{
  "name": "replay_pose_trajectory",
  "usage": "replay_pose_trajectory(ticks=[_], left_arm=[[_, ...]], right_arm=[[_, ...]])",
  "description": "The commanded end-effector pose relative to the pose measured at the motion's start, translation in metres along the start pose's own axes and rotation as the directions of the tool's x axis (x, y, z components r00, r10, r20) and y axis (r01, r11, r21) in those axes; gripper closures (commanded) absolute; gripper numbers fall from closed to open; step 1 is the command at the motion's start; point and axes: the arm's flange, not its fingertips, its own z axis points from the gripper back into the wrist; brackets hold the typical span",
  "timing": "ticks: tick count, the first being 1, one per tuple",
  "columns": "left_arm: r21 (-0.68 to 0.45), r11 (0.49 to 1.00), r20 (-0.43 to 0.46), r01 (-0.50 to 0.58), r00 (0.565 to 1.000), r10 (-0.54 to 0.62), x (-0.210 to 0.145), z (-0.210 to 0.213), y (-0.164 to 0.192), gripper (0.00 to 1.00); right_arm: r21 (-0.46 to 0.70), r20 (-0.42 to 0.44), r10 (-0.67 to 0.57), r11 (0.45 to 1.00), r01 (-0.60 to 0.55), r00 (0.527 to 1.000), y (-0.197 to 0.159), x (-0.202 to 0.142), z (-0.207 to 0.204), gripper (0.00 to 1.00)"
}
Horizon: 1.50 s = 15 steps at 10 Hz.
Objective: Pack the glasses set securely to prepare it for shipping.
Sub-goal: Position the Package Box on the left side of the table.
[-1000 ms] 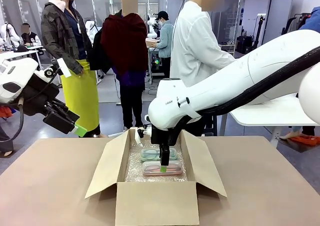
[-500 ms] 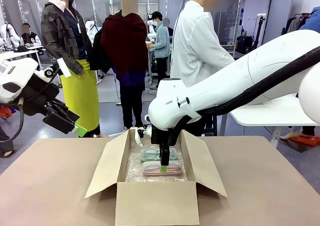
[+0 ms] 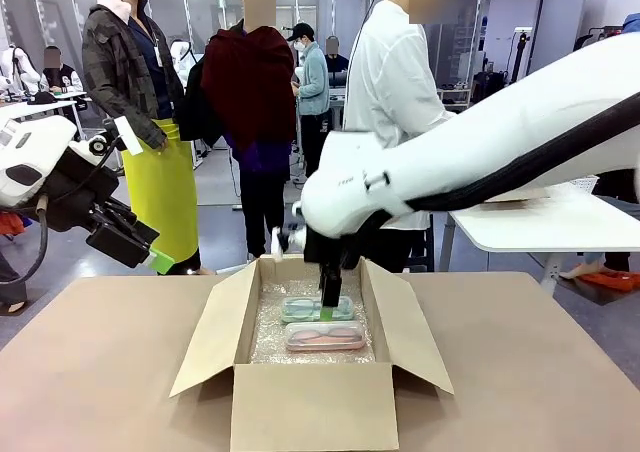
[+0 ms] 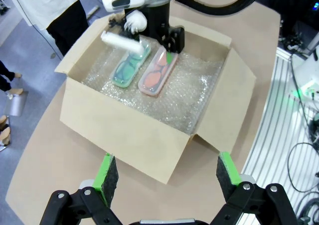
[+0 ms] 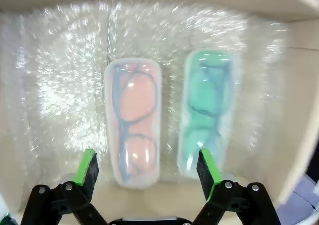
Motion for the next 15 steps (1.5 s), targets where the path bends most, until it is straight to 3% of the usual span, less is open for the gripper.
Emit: replay_pose_trajectory(ticks=[1,5,7,8,11,13,15], left_arm=[[-0.016,1.000,0.011,0.004,1.000,-0.004,-0.001,0.001,0.000,0.00],[-0.016,1.000,0.011,0.004,1.000,-0.004,-0.001,0.001,0.000,0.00],[-0.016,1.000,0.011,0.004,1.000,-0.004,-0.001,0.001,0.000,0.00],[-0.016,1.000,0.011,0.004,1.000,-0.004,-0.001,0.001,0.000,0.00],[-0.016,1.000,0.011,0.004,1.000,-0.004,-0.001,0.001,0.000,0.00],[-0.016,1.000,0.011,0.004,1.000,-0.004,-0.001,0.001,0.000,0.00],[-0.016,1.000,0.011,0.004,1.000,-0.004,-0.001,0.001,0.000,0.00]], right_arm=[[-0.065,0.076,-0.066,0.995,0.071,0.995,0.026,-0.043,0.044,0.00],[-0.160,0.250,-0.321,0.917,0.366,0.913,0.054,-0.130,0.083,0.00],[-0.139,0.369,-0.424,0.855,0.500,0.827,0.081,-0.174,0.091,0.00],[-0.110,0.429,-0.487,0.808,0.579,0.761,0.097,-0.197,0.093,0.00],[-0.096,0.474,-0.577,0.717,0.691,0.665,0.122,-0.235,0.099,0.00],[-0.038,0.489,-0.677,0.613,0.789,0.549,0.127,-0.263,0.096,0.00],[-0.015,0.439,-0.755,0.537,0.844,0.488,0.117,-0.274,0.090,0.00]])
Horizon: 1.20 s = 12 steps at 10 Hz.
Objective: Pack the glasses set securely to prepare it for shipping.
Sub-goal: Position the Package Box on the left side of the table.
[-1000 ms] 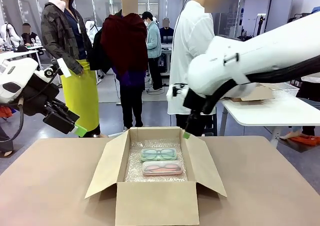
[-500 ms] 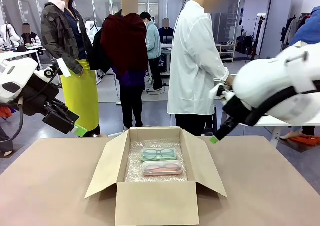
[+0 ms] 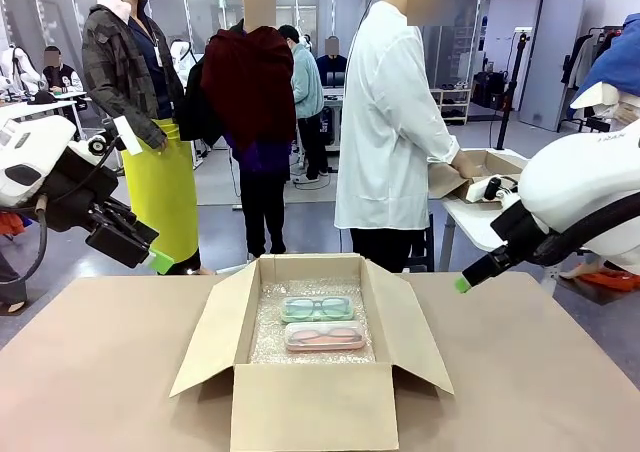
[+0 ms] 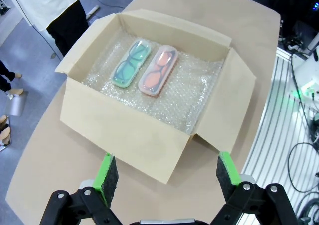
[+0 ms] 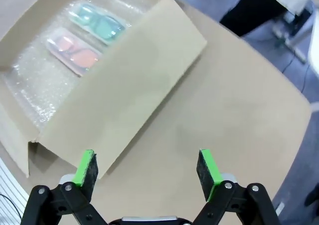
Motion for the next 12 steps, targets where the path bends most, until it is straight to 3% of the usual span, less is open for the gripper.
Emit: replay_pose_trajectory(ticks=[1,4,5,6,8,10,11,12], left_arm=[[-0.016,1.000,0.011,0.004,1.000,-0.004,-0.001,0.001,0.000,0.00],[0.000,1.000,0.000,0.000,1.000,0.000,0.000,0.000,0.000,0.00],[0.067,0.989,0.055,-0.132,0.990,0.128,-0.001,0.017,0.028,0.00],[0.035,0.966,0.091,-0.256,0.963,0.252,-0.018,0.023,0.054,0.00],[-0.007,0.915,0.115,-0.403,0.909,0.401,-0.066,0.018,0.092,0.00],[-0.086,0.856,0.107,-0.510,0.849,0.517,-0.108,-0.006,0.115,0.00],[-0.190,0.813,0.111,-0.551,0.810,0.575,-0.122,-0.022,0.124,0.00],[-0.201,0.789,0.107,-0.581,0.787,0.607,-0.138,-0.041,0.137,0.00]], right_arm=[[0.006,0.011,0.052,0.999,-0.052,0.999,0.008,0.004,0.002,0.00],[0.006,0.011,0.052,0.999,-0.052,0.999,0.008,0.004,0.002,0.00],[0.006,0.011,0.052,0.999,-0.052,0.999,0.008,0.004,0.002,0.00],[0.006,0.011,0.052,0.999,-0.052,0.999,0.008,0.004,0.002,0.00],[0.006,0.011,0.052,0.999,-0.052,0.999,0.008,0.004,0.002,0.00],[0.006,0.011,0.052,0.999,-0.052,0.999,0.008,0.004,0.002,0.00],[0.006,0.011,0.052,0.999,-0.052,0.999,0.008,0.004,0.002,0.00],[0.006,0.011,0.052,0.999,-0.052,0.999,0.008,0.004,0.002,0.00]])
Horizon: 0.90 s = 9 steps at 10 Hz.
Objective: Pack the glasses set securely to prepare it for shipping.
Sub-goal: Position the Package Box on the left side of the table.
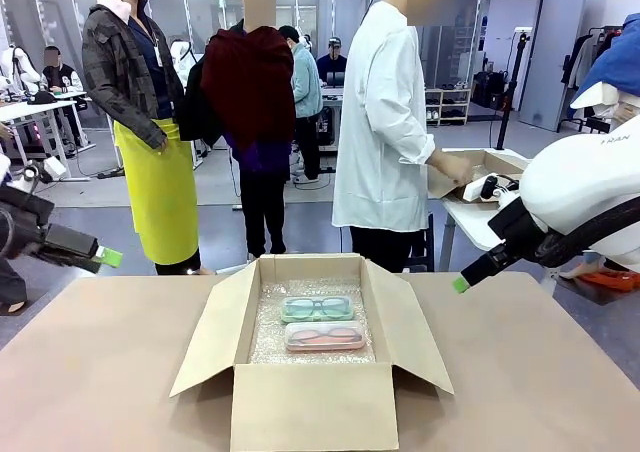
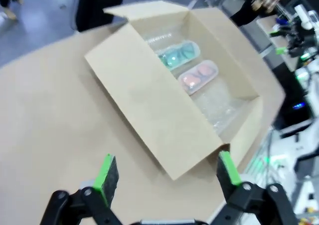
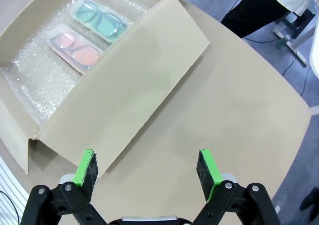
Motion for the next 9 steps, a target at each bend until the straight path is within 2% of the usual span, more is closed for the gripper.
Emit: replay_pose_trajectory(ticks=[1,3,4,6,7,8,9], left_arm=[[-0.123,0.988,-0.026,-0.094,0.995,0.092,-0.007,-0.043,0.036,0.00],[-0.109,0.984,-0.062,-0.141,0.989,0.134,-0.013,-0.077,0.070,0.00],[-0.183,0.965,-0.067,-0.185,0.982,0.175,-0.018,-0.091,0.084,0.00],[-0.181,0.961,-0.093,-0.208,0.977,0.194,-0.027,-0.110,0.105,0.00],[-0.204,0.955,-0.073,-0.213,0.977,0.202,-0.024,-0.111,0.106,0.00],[-0.189,0.955,-0.086,-0.228,0.973,0.215,-0.040,-0.108,0.088,0.00],[-0.189,0.955,-0.086,-0.228,0.973,0.215,-0.040,-0.108,0.088,0.00]], right_arm=[[-0.002,0.009,0.000,1.000,0.000,1.000,0.002,-0.001,0.000,0.00],[-0.002,0.009,0.000,1.000,0.000,1.000,0.002,-0.001,0.000,0.00],[-0.002,0.009,0.000,1.000,0.000,1.000,0.002,-0.001,0.000,0.00],[-0.002,0.009,0.000,1.000,0.000,1.000,0.002,-0.001,0.000,0.00],[-0.002,0.009,0.000,1.000,0.000,1.000,0.002,-0.001,0.000,0.00],[-0.002,0.009,0.000,1.000,0.000,1.000,0.002,-0.001,0.000,0.00],[-0.002,0.009,0.000,1.000,0.000,1.000,0.002,-0.001,0.000,0.00]])
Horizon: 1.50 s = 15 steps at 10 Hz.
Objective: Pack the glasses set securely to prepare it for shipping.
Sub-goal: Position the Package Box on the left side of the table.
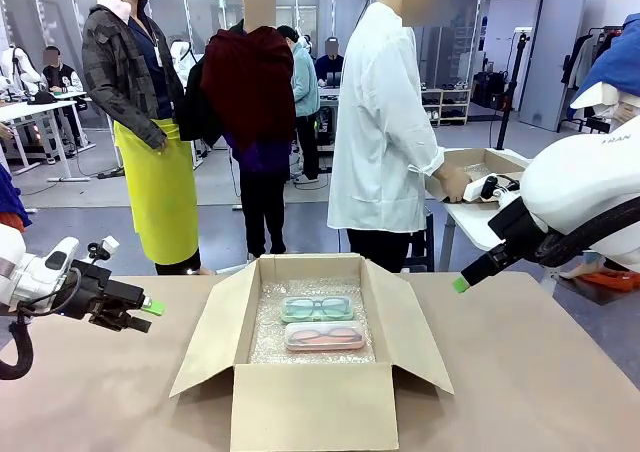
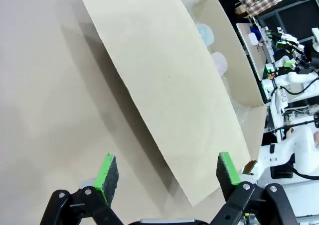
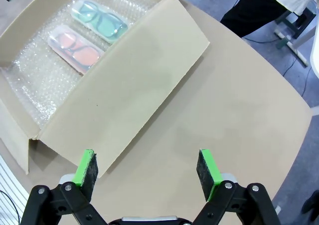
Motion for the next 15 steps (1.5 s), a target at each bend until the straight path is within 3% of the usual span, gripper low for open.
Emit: replay_pose_trajectory(ticks=[1,4,5,9,11,15], left_arm=[[0.006,1.000,0.017,0.010,1.000,-0.010,-0.006,0.007,-0.012,0.00],[0.001,1.000,0.006,0.012,1.000,-0.012,0.000,0.004,-0.008,0.00],[-0.122,0.992,-0.022,-0.027,0.999,0.024,0.005,-0.005,0.010,0.00],[-0.202,0.975,0.034,-0.091,0.994,0.099,0.008,-0.035,0.045,0.00],[-0.326,0.937,0.039,-0.128,0.988,0.149,0.008,-0.051,0.056,0.00],[-0.326,0.933,0.019,-0.154,0.985,0.170,0.007,-0.079,0.058,0.00]], right_arm=[[-0.006,0.008,0.000,1.000,0.000,1.000,0.002,-0.001,0.000,0.00],[-0.006,0.008,0.000,1.000,0.000,1.000,0.002,-0.001,0.000,0.00],[-0.006,0.008,0.000,1.000,0.000,1.000,0.002,-0.001,0.000,0.00],[-0.006,0.008,0.000,1.000,0.000,1.000,0.002,-0.001,0.000,0.00],[-0.006,0.008,0.000,1.000,0.000,1.000,0.002,-0.001,0.000,0.00],[-0.006,0.008,0.000,1.000,0.000,1.000,0.002,-0.001,0.000,0.00]])
